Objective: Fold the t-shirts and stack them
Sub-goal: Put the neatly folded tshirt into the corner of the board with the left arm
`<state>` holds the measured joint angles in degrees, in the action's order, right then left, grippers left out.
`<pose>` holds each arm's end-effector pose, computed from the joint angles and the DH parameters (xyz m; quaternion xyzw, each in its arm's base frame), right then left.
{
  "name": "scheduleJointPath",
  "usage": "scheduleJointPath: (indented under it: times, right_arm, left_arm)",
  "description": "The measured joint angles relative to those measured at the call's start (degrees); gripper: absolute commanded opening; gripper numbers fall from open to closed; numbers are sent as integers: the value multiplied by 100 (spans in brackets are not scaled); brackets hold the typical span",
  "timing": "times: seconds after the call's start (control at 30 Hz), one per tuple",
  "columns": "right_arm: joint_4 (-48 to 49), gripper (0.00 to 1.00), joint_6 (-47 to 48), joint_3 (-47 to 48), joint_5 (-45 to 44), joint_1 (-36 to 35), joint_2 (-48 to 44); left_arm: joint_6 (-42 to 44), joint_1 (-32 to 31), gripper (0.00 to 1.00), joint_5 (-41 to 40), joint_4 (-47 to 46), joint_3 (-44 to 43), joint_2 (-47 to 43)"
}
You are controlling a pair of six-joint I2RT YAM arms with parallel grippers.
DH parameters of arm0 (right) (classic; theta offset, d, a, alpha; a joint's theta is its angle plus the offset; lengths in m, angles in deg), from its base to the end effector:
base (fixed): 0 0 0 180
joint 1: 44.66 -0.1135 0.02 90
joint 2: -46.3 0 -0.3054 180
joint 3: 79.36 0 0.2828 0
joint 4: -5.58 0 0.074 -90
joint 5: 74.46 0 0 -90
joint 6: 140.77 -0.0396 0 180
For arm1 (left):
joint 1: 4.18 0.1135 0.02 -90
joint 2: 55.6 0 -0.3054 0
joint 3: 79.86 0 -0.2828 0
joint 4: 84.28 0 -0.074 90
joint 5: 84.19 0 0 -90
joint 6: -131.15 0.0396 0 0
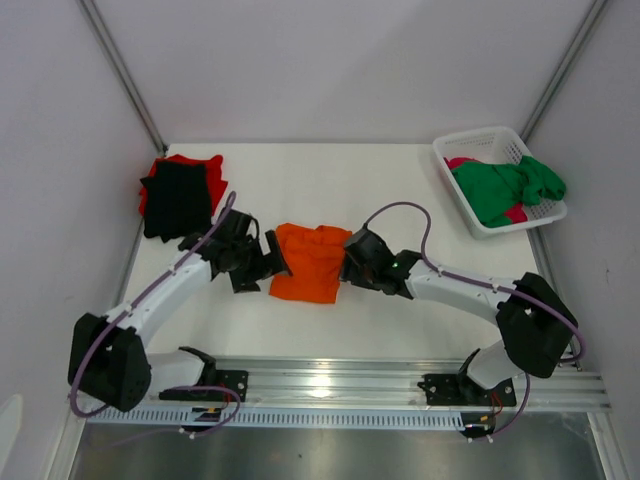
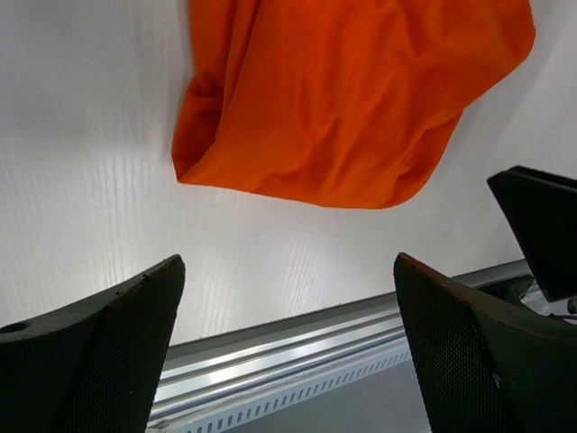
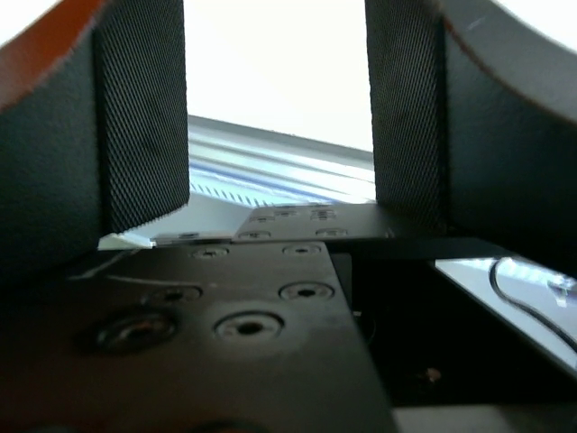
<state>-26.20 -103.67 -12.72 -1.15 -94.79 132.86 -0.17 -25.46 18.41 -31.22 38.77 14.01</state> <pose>0.2247 0.2513 0.2342 0.0702 0.9332 0.1687 0.3093 0.2276 -0.0979 0.2604 -0.1408 0.9530 -0.2188 0.1553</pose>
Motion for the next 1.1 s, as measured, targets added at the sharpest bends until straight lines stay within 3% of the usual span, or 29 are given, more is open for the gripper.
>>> scheduleJointPath:
  times: [0.5, 1.1]
  right_arm:
    - [-293, 61, -50, -358, -374, 0, -560]
    - [-682, 60, -214, -417, -634, 0, -715]
  left_arm:
    - [337, 2, 100, 267, -367, -1419, 2098]
    - [400, 4, 99, -647, 258, -1589, 2159]
